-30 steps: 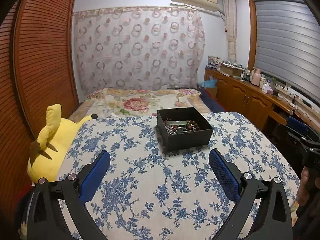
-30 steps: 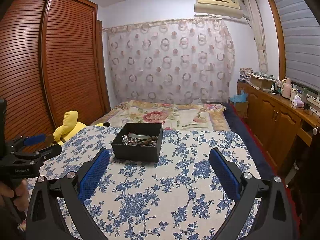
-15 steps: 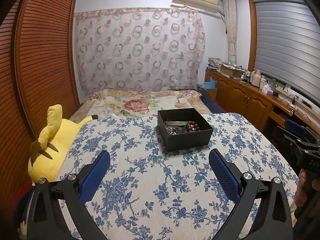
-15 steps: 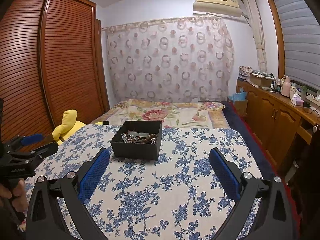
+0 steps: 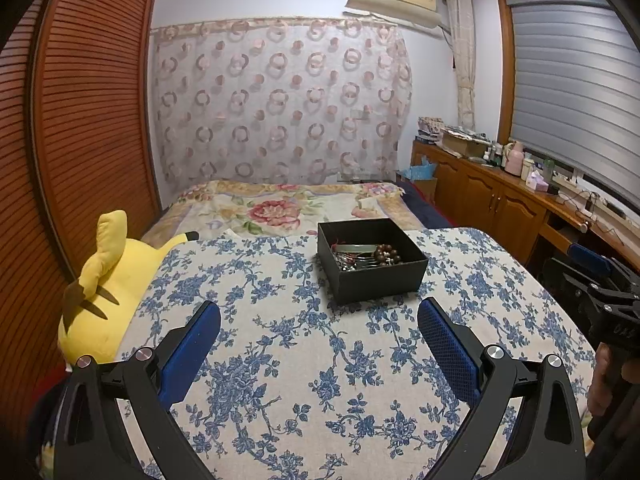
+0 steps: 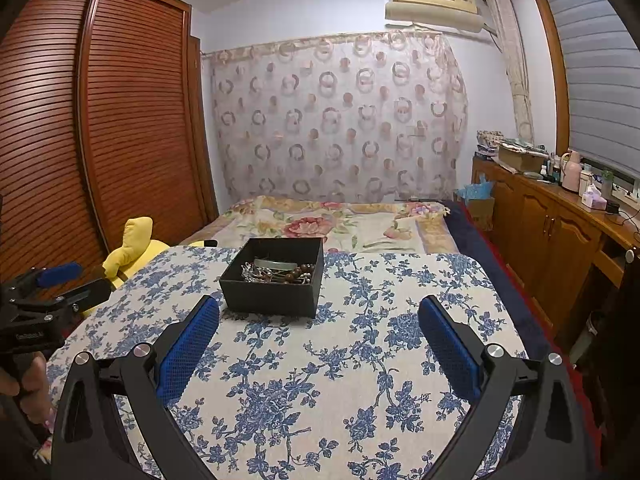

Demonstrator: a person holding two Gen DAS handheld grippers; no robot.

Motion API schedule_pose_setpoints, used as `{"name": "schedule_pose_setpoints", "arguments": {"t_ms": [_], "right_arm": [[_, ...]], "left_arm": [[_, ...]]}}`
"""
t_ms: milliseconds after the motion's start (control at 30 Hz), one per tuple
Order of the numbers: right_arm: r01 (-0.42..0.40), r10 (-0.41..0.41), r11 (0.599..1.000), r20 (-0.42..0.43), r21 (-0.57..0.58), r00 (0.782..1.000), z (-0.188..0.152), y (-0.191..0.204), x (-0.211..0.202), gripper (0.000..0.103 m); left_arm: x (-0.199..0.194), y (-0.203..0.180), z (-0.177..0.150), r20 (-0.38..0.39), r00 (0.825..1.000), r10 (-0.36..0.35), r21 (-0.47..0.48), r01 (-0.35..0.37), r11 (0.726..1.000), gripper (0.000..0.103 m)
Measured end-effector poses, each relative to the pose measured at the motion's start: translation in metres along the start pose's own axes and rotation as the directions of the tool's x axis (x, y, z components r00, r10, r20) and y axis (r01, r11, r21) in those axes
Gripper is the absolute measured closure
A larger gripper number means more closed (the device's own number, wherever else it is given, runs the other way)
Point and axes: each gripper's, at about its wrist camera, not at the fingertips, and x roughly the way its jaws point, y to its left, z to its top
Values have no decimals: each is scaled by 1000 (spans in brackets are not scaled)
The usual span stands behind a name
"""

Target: Organize jewelry

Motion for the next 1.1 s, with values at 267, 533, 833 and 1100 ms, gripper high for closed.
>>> {"name": "schedule_pose_setpoints", "arguments": {"t_ms": [267,533,833,1100], "right_arm": [[-1,1,1000,0,-1,1000,-1,0,0,3],[-2,2,1000,2,0,1000,0,0,0,3],[-1,1,1000,1,-1,1000,0,1,0,3],[-1,1,1000,1,0,1000,0,1,0,3]], "left_arm": [[0,-1,1,1,1000,0,2,0,1000,8],[-5,-3,4,11,1000,5,10,-5,1000,8],[-7,-3,7,17,1000,10,13,-11,1000,8],[-7,-4,6,18,1000,7,11,-7,1000,8]]}}
